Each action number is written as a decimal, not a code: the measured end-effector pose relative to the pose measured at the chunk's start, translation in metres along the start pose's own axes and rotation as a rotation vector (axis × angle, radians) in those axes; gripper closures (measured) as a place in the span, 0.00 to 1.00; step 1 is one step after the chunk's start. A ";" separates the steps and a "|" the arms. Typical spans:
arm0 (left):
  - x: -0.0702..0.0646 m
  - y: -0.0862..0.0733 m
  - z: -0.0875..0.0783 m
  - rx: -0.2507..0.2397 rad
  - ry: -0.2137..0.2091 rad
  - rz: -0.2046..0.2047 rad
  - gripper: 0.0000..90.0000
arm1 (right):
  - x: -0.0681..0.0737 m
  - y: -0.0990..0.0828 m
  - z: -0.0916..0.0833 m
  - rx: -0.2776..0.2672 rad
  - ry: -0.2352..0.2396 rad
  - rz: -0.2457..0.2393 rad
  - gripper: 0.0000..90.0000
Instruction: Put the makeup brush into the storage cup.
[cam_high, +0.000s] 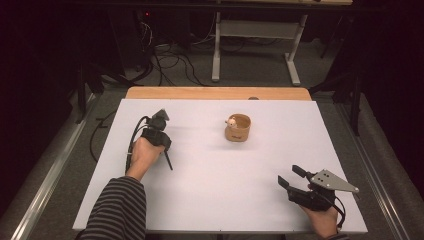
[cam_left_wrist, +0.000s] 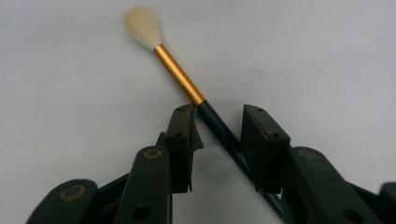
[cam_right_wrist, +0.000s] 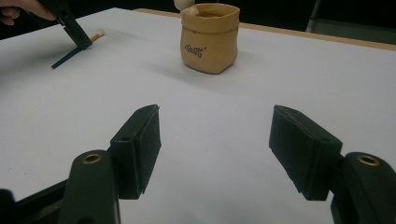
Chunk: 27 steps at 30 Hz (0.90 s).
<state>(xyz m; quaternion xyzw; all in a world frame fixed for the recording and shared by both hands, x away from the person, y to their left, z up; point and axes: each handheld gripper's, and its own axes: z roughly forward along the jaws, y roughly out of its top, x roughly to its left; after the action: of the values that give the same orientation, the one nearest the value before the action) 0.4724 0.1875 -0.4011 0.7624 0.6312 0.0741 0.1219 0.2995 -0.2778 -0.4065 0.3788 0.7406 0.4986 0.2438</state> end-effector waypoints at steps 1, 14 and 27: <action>0.000 0.000 0.000 -0.001 -0.001 0.001 0.73 | 0.000 0.000 0.000 0.001 0.000 0.001 0.40; 0.003 0.000 0.000 -0.003 0.001 0.004 0.83 | 0.000 0.000 0.000 0.004 -0.002 0.003 0.40; 0.004 0.000 -0.001 0.001 -0.013 0.031 0.91 | 0.000 0.000 0.000 0.004 -0.001 0.003 0.40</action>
<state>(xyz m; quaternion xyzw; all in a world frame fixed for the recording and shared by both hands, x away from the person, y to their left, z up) 0.4726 0.1914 -0.4007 0.7725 0.6187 0.0706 0.1246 0.2992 -0.2776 -0.4065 0.3806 0.7410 0.4972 0.2427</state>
